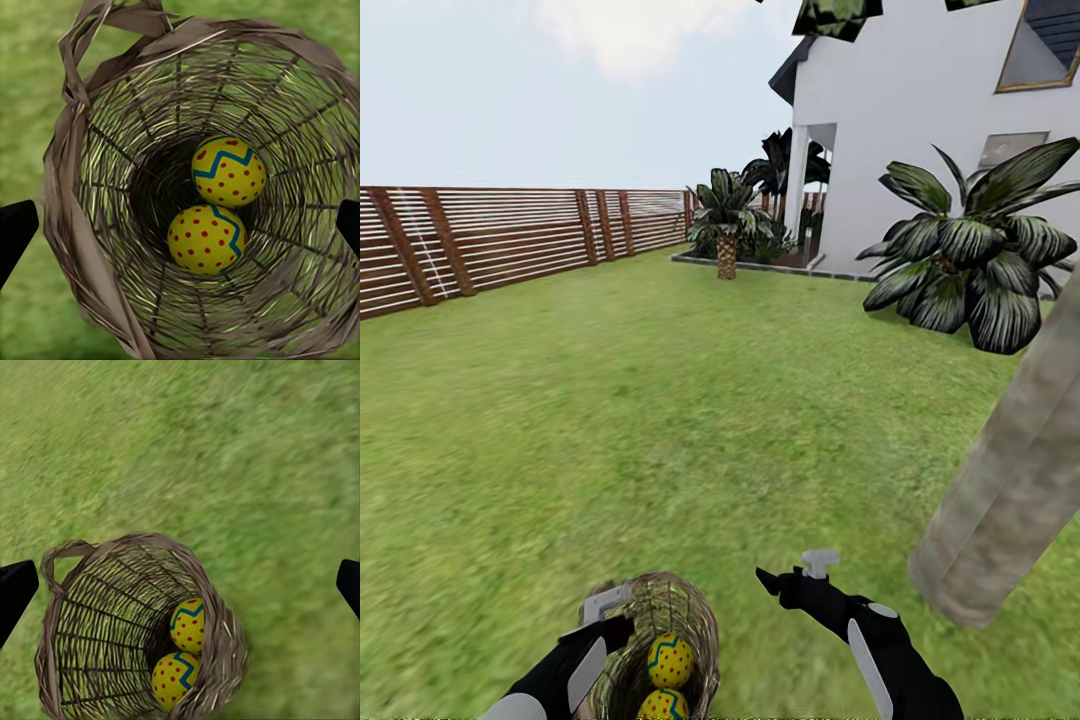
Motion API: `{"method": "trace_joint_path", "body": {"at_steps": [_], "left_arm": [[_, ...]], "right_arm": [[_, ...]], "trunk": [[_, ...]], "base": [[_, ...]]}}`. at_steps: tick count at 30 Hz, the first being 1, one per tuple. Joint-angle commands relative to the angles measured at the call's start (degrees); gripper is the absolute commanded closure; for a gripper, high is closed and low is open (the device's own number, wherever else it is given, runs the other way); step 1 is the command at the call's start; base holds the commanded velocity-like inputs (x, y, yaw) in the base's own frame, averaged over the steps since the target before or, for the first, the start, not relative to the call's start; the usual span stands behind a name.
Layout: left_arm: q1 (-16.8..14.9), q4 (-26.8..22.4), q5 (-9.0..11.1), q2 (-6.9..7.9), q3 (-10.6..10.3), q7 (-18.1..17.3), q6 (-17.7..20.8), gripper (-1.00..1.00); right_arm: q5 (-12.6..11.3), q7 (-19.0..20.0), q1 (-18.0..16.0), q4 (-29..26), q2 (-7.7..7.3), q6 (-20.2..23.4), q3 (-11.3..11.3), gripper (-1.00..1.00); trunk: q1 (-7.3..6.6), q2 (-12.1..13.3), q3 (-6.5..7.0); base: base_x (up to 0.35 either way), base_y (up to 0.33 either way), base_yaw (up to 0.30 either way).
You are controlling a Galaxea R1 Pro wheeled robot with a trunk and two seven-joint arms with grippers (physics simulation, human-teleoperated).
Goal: Take the three Easter eggs out of the wicker basket on the lawn in the garden, then place them on the lawn next to a single tree (choose any tree) so that all three eggs are next to the same tree and none are left in the basket.
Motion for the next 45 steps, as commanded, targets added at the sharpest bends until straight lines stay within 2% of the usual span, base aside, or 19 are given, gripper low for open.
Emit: {"method": "trace_joint_path", "body": {"at_steps": [1,5,16,36,45], "left_arm": [[0.0,-0.2,0.2,-0.05,0.3,0.1,0.3,-1.0],[0.0,-0.2,0.2,-0.05,0.3,0.1,0.3,-1.0],[0.0,-0.2,0.2,-0.05,0.3,0.1,0.4,-1.0],[0.0,-0.2,0.2,-0.05,0.3,0.1,0.4,-1.0],[0.0,-0.2,0.2,-0.05,0.3,0.1,0.5,-1.0]], "right_arm": [[-0.5,0.2,0.0,-0.1,0.06,0.5,-0.2,-1.0],[-0.5,0.2,0.0,-0.1,0.06,0.5,-0.2,-1.0],[-0.6,0.8,0.0,0.0,0.05,0.5,-0.2,-1.0],[-0.6,0.9,0.0,0.0,-0.03,0.5,-0.3,-1.0],[-0.6,0.9,0.0,0.0,0.03,0.5,-0.3,-1.0]], "trunk": [[0.22,-0.5,-0.34],[0.66,-1.3,-1.05],[0.66,-1.3,-1.22],[0.66,-1.3,-0.52],[0.66,-1.3,-0.46]], "base": [[0.0,0.0,0.0],[0.0,0.0,0.0],[0.029,0.0,-0.009],[0.014,0.0,-0.241],[0.12,0.012,-0.06]]}}
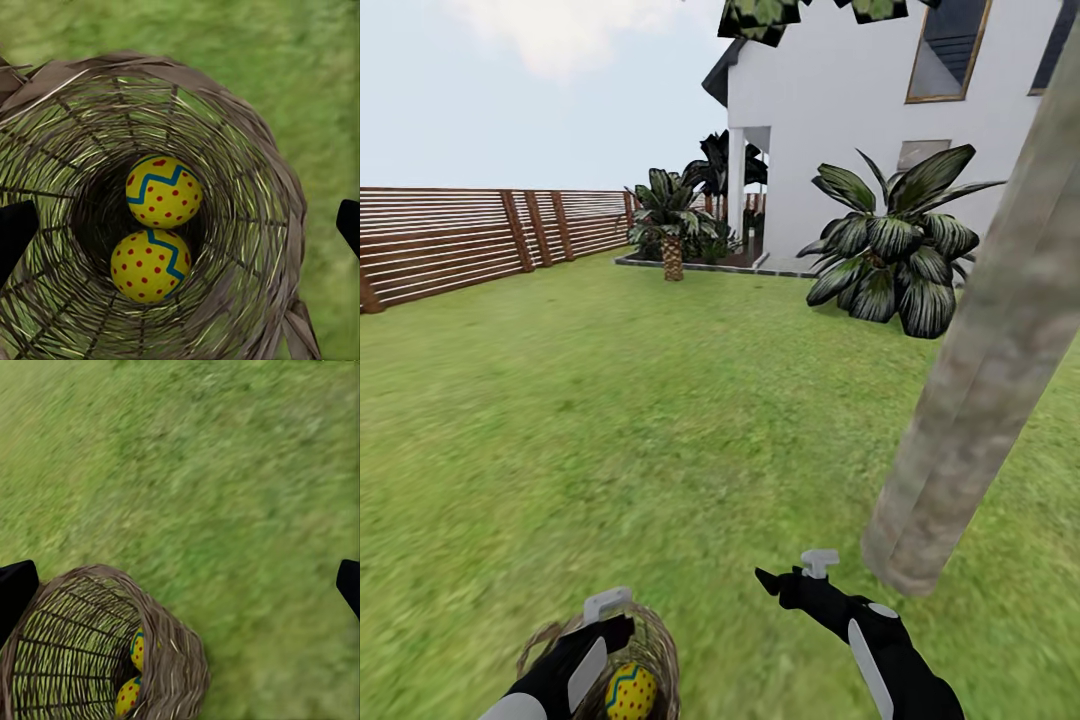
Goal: Take the three Easter eggs out of the wicker basket on the lawn in the garden, then place them on the lawn next to a single tree (choose any tree) so that all three eggs are next to the same tree and none are left in the basket.
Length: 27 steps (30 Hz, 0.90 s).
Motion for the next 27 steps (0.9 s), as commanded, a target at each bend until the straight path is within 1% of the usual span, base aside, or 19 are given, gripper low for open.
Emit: {"method": "trace_joint_path", "body": {"at_steps": [1,13,27], "left_arm": [[0.0,-0.1,0.2,-0.05,0.3,0.1,0.3,-1.0],[0.0,-0.1,0.2,-0.05,0.3,0.1,0.3,-1.0],[0.0,-0.2,0.2,-0.05,0.4,0.0,0.3,-1.0]], "right_arm": [[-0.5,0.2,0.0,0.0,0.07,0.5,-0.2,-1.0],[-0.5,0.2,0.0,-0.1,0.05,0.5,-0.2,-1.0],[-0.5,0.2,0.0,-0.1,0.0,0.5,-0.3,-1.0]], "trunk": [[0.01,0.0,-0.06],[0.01,0.0,-0.05],[0.01,0.0,-0.05]], "base": [[0.093,0.012,-0.009],[0.016,0.04,-0.002],[-0.002,0.003,0.0]]}}
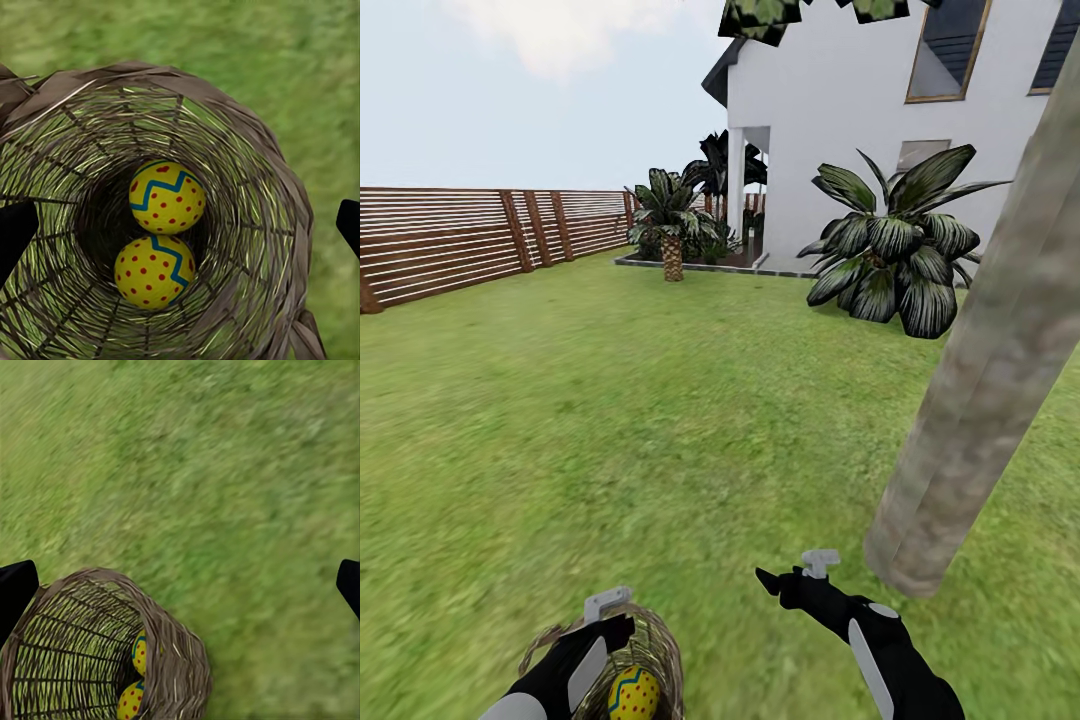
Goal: Take the three Easter eggs out of the wicker basket on the lawn in the garden, then place them on the lawn next to a single tree (choose any tree) so that all three eggs are next to the same tree and none are left in the basket.
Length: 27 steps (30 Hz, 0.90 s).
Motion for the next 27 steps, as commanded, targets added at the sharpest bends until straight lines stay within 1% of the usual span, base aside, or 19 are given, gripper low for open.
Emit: {"method": "trace_joint_path", "body": {"at_steps": [1,13,18,27], "left_arm": [[0.0,-0.2,0.2,-0.05,0.3,0.1,0.3,-1.0],[0.0,-0.4,0.5,0.06,0.4,0.3,0.5,-1.0],[0.1,-0.3,0.8,0.24,0.5,-0.5,1.1,-1.0],[0.1,-0.2,0.8,0.46,0.8,-0.9,1.3,-1.0]], "right_arm": [[-0.5,0.3,0.0,0.0,0.06,0.5,-0.2,-1.0],[-0.5,0.2,0.0,0.0,0.06,0.5,-0.2,-1.0],[-0.5,0.2,0.0,0.0,0.06,0.5,-0.2,-1.0],[-0.5,0.1,0.0,0.0,0.06,0.5,-0.2,-1.0]], "trunk": [[0.22,-0.4,-0.24],[2.85,-5.2,-2.39],[3.95,-7.3,-3.29],[3.95,-7.3,-3.29]], "base": [[0.0,0.0,0.0],[0.0,0.0,0.0],[0.0,0.0,0.0],[0.0,0.0,0.0]]}}
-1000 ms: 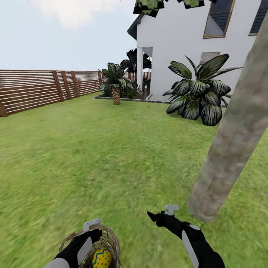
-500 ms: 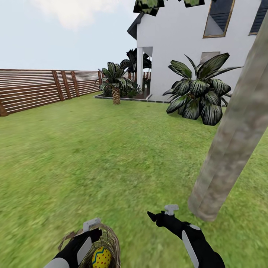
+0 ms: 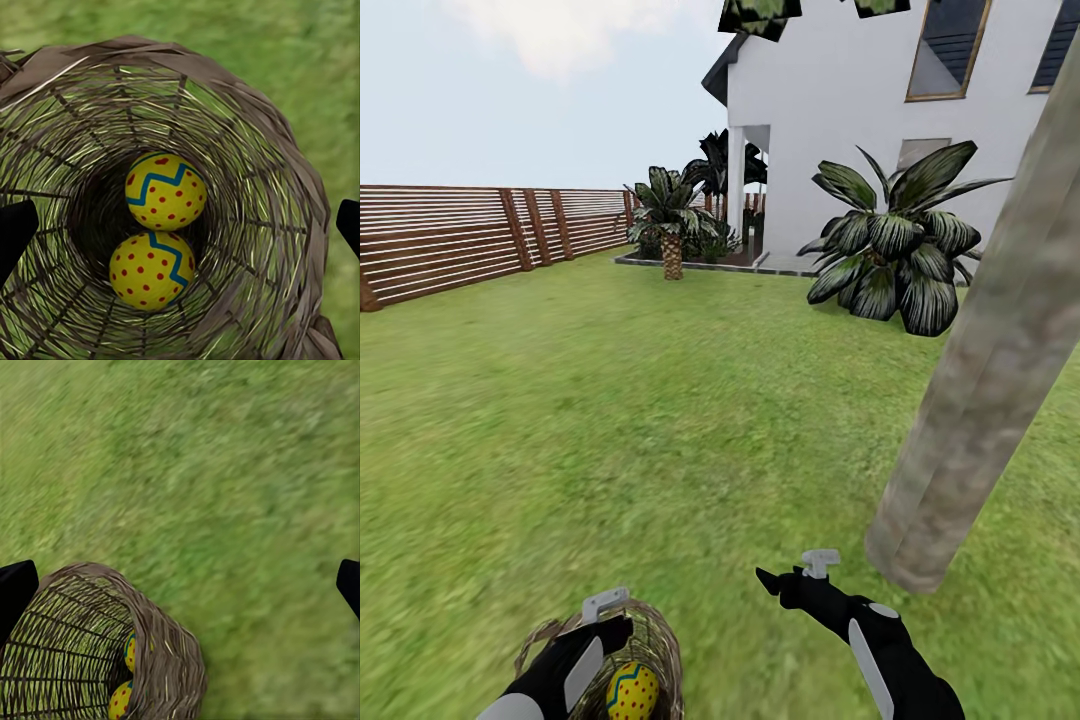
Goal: Take the three Easter eggs out of the wicker basket on the lawn in the garden, then place them on the lawn next to a single tree (choose any tree) so that all three eggs are next to the same tree and none are left in the basket.
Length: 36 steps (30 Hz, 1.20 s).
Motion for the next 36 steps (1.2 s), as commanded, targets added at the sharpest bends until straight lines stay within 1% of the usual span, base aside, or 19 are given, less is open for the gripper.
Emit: {"method": "trace_joint_path", "body": {"at_steps": [1,15,36], "left_arm": [[0.0,-0.1,0.3,-0.05,0.3,0.1,0.3,-1.0],[0.0,-0.1,0.3,0.14,0.4,0.1,0.5,-1.0],[-0.1,0.0,0.5,0.32,0.5,1.8,0.5,-1.0]], "right_arm": [[-0.5,0.2,0.0,-0.1,0.06,0.5,-0.2,-1.0],[-0.5,0.2,0.0,-0.1,0.06,0.5,-0.2,-1.0],[-0.4,0.2,0.0,-0.1,0.06,0.5,-0.2,-1.0]], "trunk": [[0.0,0.0,-0.06],[0.0,0.0,-0.06],[0.0,0.0,-0.06]], "base": [[0.0,0.0,0.0],[0.0,0.0,0.0],[0.0,0.0,0.0]]}}
